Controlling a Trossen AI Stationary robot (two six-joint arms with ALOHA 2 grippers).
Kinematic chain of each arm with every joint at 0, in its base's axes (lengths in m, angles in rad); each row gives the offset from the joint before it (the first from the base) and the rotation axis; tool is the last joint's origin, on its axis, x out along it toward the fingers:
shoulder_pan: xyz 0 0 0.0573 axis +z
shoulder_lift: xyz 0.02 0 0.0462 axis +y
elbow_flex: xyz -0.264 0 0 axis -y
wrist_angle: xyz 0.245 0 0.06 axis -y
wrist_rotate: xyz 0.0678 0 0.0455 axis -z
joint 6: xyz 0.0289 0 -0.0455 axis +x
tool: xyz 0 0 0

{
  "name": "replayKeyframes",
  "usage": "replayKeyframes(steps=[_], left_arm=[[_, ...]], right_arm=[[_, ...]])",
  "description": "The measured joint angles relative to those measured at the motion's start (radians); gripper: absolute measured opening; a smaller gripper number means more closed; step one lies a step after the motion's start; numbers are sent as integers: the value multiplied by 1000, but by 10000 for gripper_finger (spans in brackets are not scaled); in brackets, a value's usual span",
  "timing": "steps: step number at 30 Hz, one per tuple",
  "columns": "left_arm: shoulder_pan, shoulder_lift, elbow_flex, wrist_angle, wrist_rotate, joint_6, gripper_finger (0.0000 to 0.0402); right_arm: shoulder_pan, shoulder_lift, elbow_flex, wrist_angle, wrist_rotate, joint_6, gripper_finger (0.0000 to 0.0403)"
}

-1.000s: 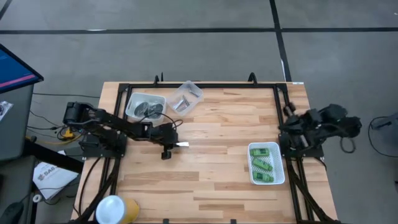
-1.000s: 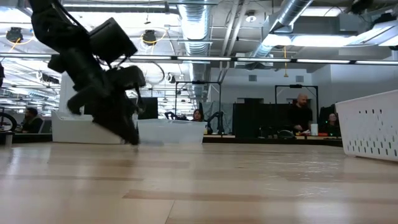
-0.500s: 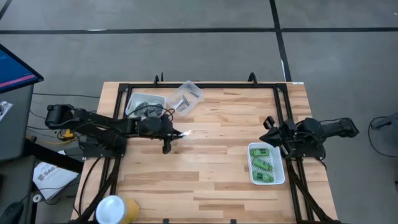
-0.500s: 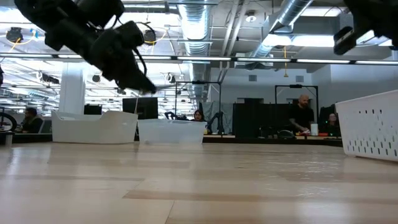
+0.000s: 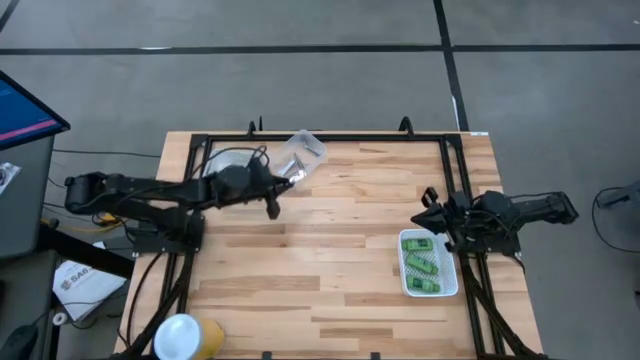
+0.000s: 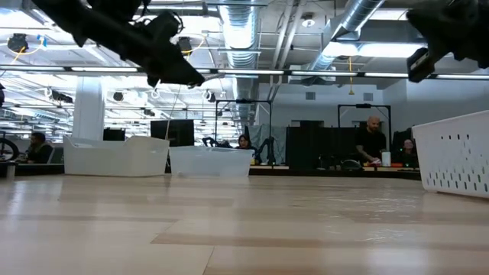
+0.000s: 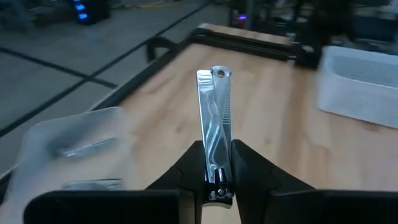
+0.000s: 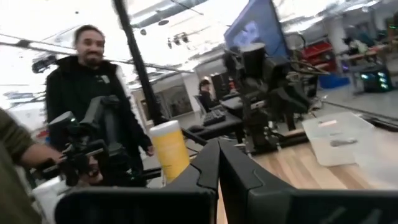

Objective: Pick & Place Travel size toiletries
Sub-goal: Put the silver nail cutter into the transparent bin

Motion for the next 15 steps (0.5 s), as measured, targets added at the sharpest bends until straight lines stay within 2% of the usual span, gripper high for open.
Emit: replayKeyframes(steps=[8, 12, 15], left_arm=[[172, 50, 18, -8, 62, 33, 48], [257, 107, 18, -7, 70, 34, 48], [308, 161, 18, -5, 117, 31, 48]], right_arm=[[-36, 0, 0, -14, 15, 43, 0], [-58, 0, 0, -23, 16, 38, 0], [-69, 0, -1, -23, 15, 44, 0]])
